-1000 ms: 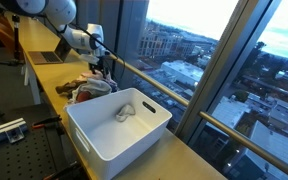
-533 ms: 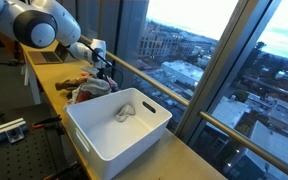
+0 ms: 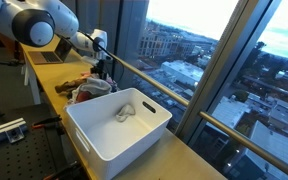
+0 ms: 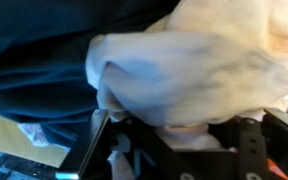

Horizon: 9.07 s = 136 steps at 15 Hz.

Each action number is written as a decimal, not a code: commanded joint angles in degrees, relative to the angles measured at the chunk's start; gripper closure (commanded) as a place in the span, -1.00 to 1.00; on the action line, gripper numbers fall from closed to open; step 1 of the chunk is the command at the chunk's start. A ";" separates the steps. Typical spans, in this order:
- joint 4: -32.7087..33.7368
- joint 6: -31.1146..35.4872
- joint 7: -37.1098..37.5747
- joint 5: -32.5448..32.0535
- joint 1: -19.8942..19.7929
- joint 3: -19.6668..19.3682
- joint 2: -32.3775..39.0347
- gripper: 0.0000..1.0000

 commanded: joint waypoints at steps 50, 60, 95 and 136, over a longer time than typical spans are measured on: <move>-84.40 25.17 5.84 -8.17 -26.96 8.97 -76.42 -1.00; -52.43 25.08 4.55 -2.94 -14.21 7.52 -42.35 -1.00; -22.34 6.04 1.36 3.97 -9.18 -2.91 -6.25 -1.00; -46.75 -12.44 -11.16 -9.17 -28.68 -4.71 -80.83 1.00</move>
